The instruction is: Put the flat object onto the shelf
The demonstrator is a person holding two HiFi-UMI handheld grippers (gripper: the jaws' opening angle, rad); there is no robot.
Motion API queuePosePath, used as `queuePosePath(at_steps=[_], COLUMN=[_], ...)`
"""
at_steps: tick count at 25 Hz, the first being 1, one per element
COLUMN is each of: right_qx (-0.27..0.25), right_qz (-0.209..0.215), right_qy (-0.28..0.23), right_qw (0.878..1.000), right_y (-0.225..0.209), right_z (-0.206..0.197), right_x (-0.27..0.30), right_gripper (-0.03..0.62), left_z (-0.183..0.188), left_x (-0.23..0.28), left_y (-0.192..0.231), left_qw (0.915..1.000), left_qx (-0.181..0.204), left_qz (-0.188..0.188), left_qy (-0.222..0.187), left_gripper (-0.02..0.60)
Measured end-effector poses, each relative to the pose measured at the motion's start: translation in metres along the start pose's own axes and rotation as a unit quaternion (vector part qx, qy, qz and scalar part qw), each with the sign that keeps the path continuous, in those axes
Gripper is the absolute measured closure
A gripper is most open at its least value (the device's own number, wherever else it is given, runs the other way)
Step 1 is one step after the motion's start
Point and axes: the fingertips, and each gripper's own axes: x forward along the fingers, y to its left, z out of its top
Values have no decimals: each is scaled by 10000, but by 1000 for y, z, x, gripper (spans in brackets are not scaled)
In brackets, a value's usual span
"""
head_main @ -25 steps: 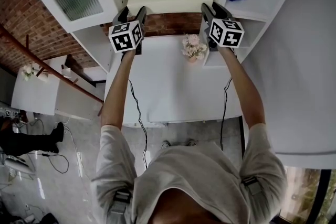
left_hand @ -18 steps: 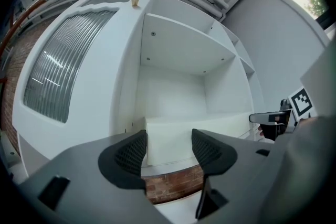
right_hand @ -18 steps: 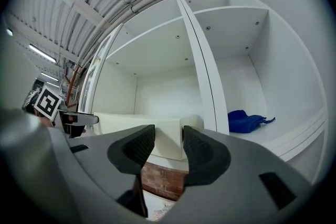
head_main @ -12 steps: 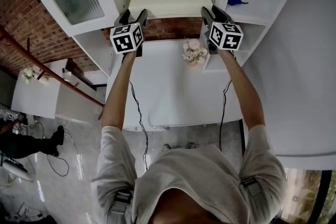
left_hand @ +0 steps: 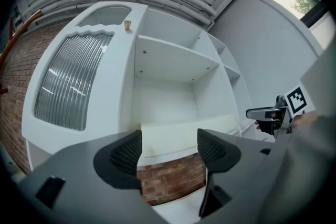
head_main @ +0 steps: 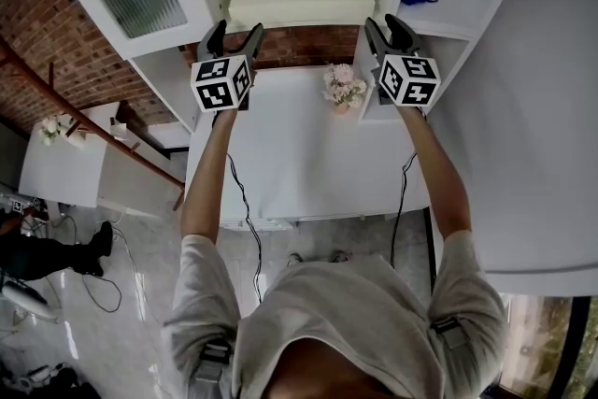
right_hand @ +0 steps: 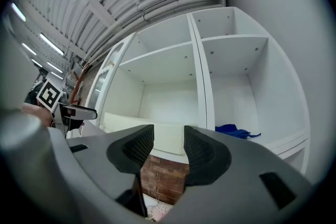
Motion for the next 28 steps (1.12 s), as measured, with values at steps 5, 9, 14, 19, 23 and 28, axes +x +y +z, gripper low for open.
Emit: queuePosePath(at_steps=[5,9,14,19,23,28], right_qx=[-129,102,36,-102,83,46], right_qz=[89,217,294,351,210,100], right_qy=[-75,-22,33,70,185,498], right_qw=[9998,9997,9996,9993,9996,9987], right_y=[21,34,48,62,68,78], right_z=[-14,-29,-46,-64,-95,-139], right_x=[-32,-50,-70,-92,-120,-157], right_gripper=[442,518,546,554,556,557], left_z=[-26,-45,-74,-101,-134,-173], left_x=[-30,-50,-74,-101,-128,-158], left_y=[-27,-38,-48,-62,-67,-75], left_qw=[9998,9997,9995,9999,9996,9993], left_qx=[71,-173,-305,-106,-215,-164], left_qz=[-196,-144,-102,-114,-76,-84], left_qy=[63,18,20,56,141,319], left_gripper=[309,410,548,560,560,560])
